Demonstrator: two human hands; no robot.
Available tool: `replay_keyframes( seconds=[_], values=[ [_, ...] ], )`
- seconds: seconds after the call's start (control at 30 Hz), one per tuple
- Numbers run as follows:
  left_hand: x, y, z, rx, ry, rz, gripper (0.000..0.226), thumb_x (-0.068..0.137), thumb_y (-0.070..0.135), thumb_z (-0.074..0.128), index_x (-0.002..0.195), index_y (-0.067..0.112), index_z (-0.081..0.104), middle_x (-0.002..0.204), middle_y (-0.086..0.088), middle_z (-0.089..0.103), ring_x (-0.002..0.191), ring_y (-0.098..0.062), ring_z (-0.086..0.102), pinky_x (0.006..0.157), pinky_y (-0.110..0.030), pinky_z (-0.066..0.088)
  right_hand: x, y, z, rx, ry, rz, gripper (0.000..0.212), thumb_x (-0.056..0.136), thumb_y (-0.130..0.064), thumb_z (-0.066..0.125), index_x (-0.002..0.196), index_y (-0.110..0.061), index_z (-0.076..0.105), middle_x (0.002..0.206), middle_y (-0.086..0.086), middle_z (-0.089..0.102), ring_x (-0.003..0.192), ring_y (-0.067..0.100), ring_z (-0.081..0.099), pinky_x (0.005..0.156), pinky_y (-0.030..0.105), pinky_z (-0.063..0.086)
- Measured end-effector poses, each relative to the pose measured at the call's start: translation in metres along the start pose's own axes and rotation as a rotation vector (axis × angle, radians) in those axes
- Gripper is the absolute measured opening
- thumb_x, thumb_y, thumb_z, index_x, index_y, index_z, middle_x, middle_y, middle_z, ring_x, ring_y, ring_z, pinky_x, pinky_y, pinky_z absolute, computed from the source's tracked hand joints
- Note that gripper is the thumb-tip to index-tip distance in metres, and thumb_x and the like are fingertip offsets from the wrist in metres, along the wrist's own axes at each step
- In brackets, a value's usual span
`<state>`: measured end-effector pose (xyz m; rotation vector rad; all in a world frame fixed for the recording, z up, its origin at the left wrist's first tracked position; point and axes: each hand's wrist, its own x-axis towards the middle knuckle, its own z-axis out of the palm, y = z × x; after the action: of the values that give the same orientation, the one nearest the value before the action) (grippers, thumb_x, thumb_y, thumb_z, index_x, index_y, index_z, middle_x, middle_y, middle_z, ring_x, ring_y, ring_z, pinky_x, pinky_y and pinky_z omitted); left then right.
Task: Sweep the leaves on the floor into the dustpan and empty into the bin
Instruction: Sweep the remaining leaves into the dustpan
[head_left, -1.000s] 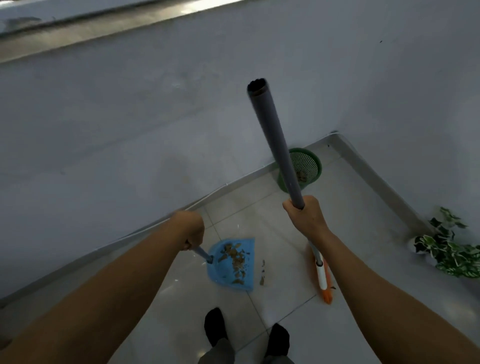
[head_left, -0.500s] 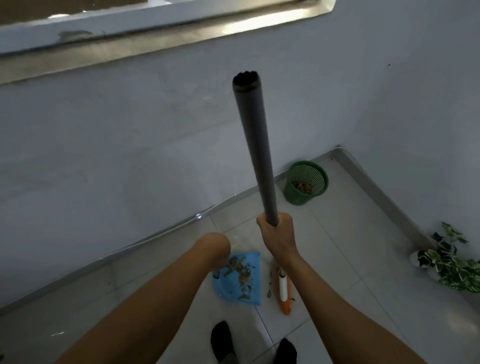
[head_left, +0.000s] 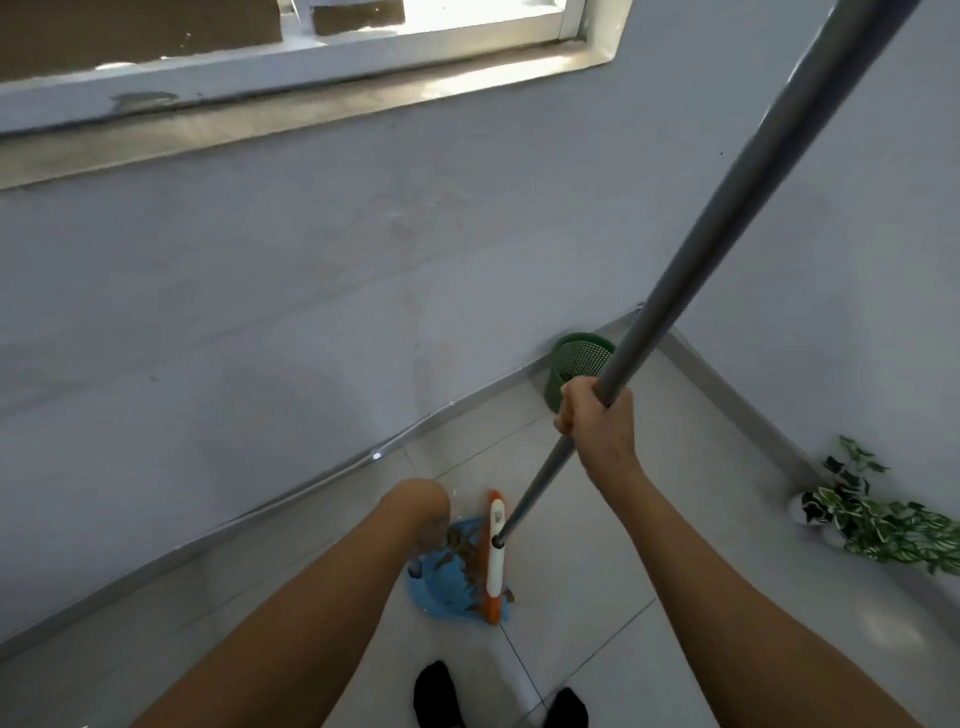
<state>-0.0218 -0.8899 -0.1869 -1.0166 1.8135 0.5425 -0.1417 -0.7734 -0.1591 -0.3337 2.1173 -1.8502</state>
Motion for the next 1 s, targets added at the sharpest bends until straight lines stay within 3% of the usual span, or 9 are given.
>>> replay_keyframes(
  seconds=[0.07, 0.27, 0.43, 0.5, 0.63, 0.7, 0.8, 0.9, 1.0],
  values=[
    [-0.011, 0.003, -0.006, 0.557, -0.058, 0.148, 0.039, 0.097, 0.004, 0.040, 0.133, -0.012, 0.043, 0.135, -0.030, 0.047, 0.132, -0.034, 0.042, 0.107, -0.034, 0.036, 0.003, -0.001, -0.009, -0.033, 0.027, 0.000, 0.032, 0.082, -0.002, 0.047, 0.052, -0.013, 0.042, 0.043, -0.004, 0.038, 0.044, 0.011, 0.037, 0.054, 0.032, 0.037],
    [-0.006, -0.005, 0.002, 0.384, -0.075, 0.048, 0.043, 0.099, 0.002, 0.032, 0.138, -0.017, 0.028, 0.146, -0.030, 0.033, 0.140, -0.032, 0.030, 0.101, -0.018, 0.040, -0.009, 0.016, -0.018, -0.154, 0.006, 0.000, 0.022, 0.082, -0.002, 0.050, 0.062, -0.009, 0.045, 0.054, 0.010, 0.034, 0.049, 0.019, 0.030, 0.047, 0.028, 0.027],
    [-0.012, -0.007, 0.003, 0.502, -0.066, 0.137, 0.043, 0.097, 0.001, 0.035, 0.138, -0.010, 0.036, 0.067, -0.012, 0.038, 0.110, -0.017, 0.058, 0.112, -0.030, 0.029, -0.031, 0.048, -0.008, -0.317, -0.057, 0.003, 0.031, 0.082, -0.004, 0.058, 0.055, -0.011, 0.043, 0.047, -0.001, 0.035, 0.042, 0.009, 0.031, 0.045, 0.026, 0.028],
    [-0.009, -0.016, 0.004, 0.428, -0.056, 0.118, 0.042, 0.097, 0.002, 0.036, 0.137, -0.008, 0.040, 0.065, -0.008, 0.037, 0.063, -0.014, 0.047, 0.097, -0.022, 0.042, -0.041, 0.062, -0.005, -0.362, -0.083, 0.004, 0.040, 0.081, -0.004, 0.060, 0.049, -0.017, 0.040, 0.043, -0.009, 0.035, 0.038, 0.004, 0.030, 0.043, 0.022, 0.028],
    [-0.001, -0.038, 0.000, 0.375, -0.013, 0.176, 0.038, 0.095, 0.000, 0.042, 0.132, -0.006, 0.047, 0.066, -0.006, 0.038, 0.053, -0.014, 0.037, 0.027, -0.011, 0.036, -0.059, 0.085, -0.005, -0.374, -0.114, 0.020, 0.050, 0.079, 0.001, 0.060, 0.043, -0.023, 0.034, 0.036, -0.013, 0.031, 0.033, 0.006, 0.030, 0.039, 0.017, 0.023],
    [0.002, -0.043, 0.003, 0.409, 0.023, 0.169, 0.037, 0.096, 0.002, 0.041, 0.132, -0.004, 0.047, 0.066, -0.005, 0.038, 0.054, -0.013, 0.037, 0.051, -0.001, 0.047, -0.065, 0.091, -0.004, -0.371, -0.120, 0.019, 0.049, 0.080, 0.002, 0.059, 0.044, -0.022, 0.035, 0.039, -0.011, 0.033, 0.034, 0.006, 0.031, 0.039, 0.016, 0.025],
    [-0.006, -0.039, 0.009, 0.331, 0.019, 0.072, 0.038, 0.097, 0.008, 0.042, 0.134, -0.002, 0.046, 0.077, -0.005, 0.052, 0.080, -0.013, 0.059, 0.105, -0.025, 0.038, -0.068, 0.091, 0.004, -0.366, -0.127, -0.012, 0.050, 0.080, 0.004, 0.058, 0.044, -0.022, 0.035, 0.040, -0.010, 0.031, 0.034, 0.006, 0.031, 0.039, 0.013, 0.023],
    [-0.005, -0.046, 0.012, 0.300, 0.020, 0.027, 0.039, 0.097, 0.009, 0.042, 0.134, -0.001, 0.046, 0.071, -0.005, 0.044, 0.128, -0.015, 0.049, 0.110, -0.027, 0.035, -0.069, 0.089, 0.013, -0.367, -0.118, -0.043, 0.051, 0.079, 0.004, 0.059, 0.044, -0.023, 0.034, 0.037, -0.013, 0.030, 0.034, 0.006, 0.029, 0.040, 0.015, 0.023],
    [-0.002, -0.059, 0.014, 0.336, -0.002, 0.041, 0.039, 0.098, 0.012, 0.041, 0.135, -0.001, 0.044, 0.077, -0.001, 0.048, 0.110, -0.007, 0.058, 0.110, -0.025, 0.034, -0.073, 0.087, 0.026, -0.357, -0.130, -0.062, 0.053, 0.078, 0.004, 0.060, 0.043, -0.025, 0.033, 0.036, -0.013, 0.030, 0.034, 0.007, 0.033, 0.038, 0.014, 0.023]
  ],
)
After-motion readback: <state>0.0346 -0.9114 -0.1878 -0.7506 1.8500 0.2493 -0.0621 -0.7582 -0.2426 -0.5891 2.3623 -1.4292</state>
